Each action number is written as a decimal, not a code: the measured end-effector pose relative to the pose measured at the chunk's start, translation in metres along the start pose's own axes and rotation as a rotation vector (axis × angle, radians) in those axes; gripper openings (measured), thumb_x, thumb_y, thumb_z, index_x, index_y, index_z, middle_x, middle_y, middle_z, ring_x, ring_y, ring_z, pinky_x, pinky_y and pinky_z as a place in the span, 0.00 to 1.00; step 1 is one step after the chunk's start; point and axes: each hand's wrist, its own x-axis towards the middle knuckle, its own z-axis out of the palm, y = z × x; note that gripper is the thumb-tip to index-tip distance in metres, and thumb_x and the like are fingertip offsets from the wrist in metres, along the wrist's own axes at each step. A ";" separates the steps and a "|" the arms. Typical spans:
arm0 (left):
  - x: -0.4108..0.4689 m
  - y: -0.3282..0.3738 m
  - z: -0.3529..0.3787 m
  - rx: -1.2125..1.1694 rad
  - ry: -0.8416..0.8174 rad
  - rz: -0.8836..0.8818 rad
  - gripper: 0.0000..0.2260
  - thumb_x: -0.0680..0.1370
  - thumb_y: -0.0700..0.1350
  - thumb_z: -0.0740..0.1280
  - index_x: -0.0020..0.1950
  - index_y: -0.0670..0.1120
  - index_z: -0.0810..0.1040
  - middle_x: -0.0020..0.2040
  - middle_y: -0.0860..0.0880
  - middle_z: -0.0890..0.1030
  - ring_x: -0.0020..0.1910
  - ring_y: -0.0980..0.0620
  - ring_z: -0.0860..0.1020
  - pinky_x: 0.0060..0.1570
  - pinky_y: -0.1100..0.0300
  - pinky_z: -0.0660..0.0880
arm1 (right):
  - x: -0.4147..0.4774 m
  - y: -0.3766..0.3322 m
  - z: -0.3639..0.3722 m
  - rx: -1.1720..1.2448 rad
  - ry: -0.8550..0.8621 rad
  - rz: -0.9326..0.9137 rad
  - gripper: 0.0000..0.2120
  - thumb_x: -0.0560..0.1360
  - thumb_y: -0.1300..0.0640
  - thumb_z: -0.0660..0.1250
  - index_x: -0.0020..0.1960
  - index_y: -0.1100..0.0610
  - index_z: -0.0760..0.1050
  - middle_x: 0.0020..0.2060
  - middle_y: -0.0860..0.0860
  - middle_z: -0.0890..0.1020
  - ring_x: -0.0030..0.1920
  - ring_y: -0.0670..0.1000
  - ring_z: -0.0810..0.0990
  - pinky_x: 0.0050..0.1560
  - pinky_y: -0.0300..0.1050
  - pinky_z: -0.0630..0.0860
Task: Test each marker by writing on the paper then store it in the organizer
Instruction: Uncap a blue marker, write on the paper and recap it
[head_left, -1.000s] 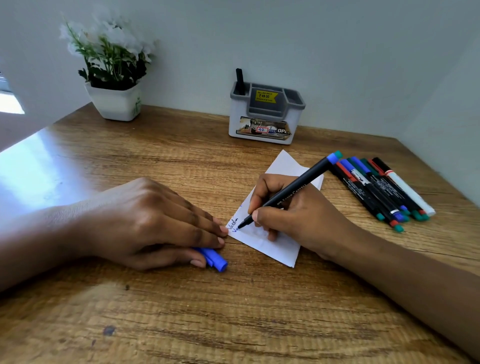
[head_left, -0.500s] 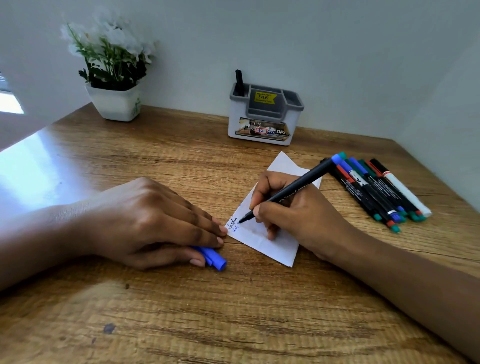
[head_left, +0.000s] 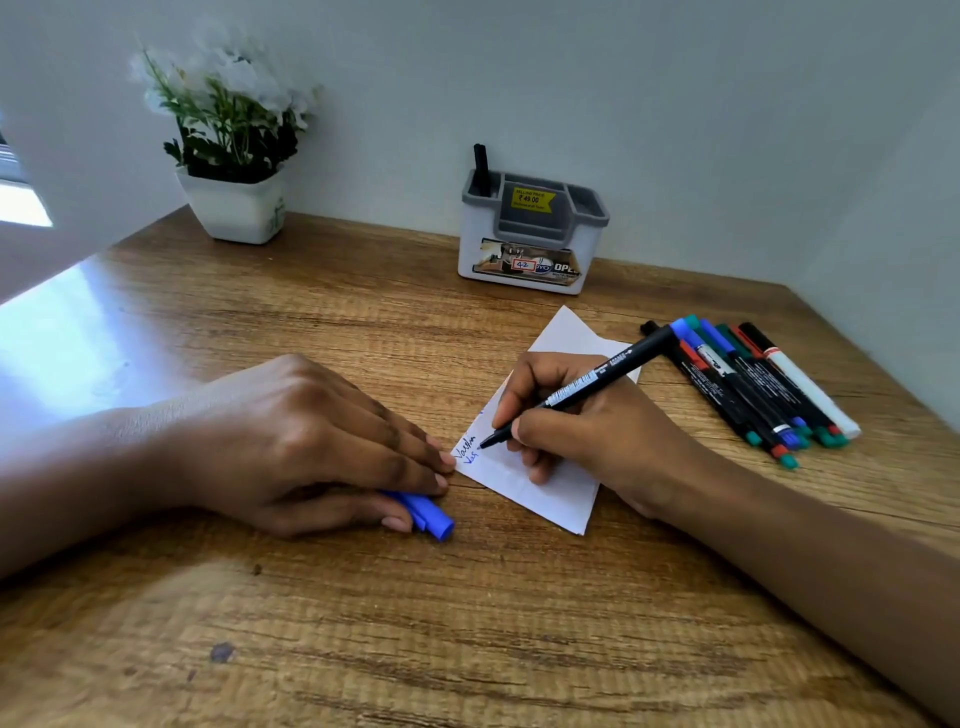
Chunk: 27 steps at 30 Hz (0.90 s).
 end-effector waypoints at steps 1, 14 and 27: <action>0.000 0.001 0.000 0.000 0.006 0.002 0.12 0.80 0.59 0.62 0.62 0.60 0.74 0.58 0.59 0.82 0.58 0.59 0.80 0.50 0.49 0.81 | 0.000 0.000 0.000 -0.004 0.004 -0.005 0.03 0.65 0.61 0.65 0.37 0.60 0.77 0.26 0.51 0.78 0.26 0.47 0.76 0.29 0.39 0.76; 0.001 0.004 -0.002 0.000 0.004 0.010 0.12 0.80 0.59 0.62 0.61 0.60 0.75 0.57 0.58 0.82 0.57 0.57 0.81 0.50 0.49 0.81 | 0.001 0.001 0.002 -0.070 0.027 0.000 0.05 0.65 0.60 0.64 0.37 0.62 0.76 0.26 0.50 0.78 0.26 0.47 0.76 0.28 0.38 0.74; 0.003 0.008 -0.006 0.003 -0.004 0.023 0.11 0.80 0.59 0.61 0.59 0.59 0.76 0.55 0.58 0.83 0.55 0.56 0.82 0.49 0.48 0.81 | 0.001 0.001 0.003 -0.091 0.045 -0.016 0.04 0.67 0.62 0.65 0.37 0.63 0.76 0.27 0.51 0.78 0.28 0.49 0.76 0.28 0.40 0.76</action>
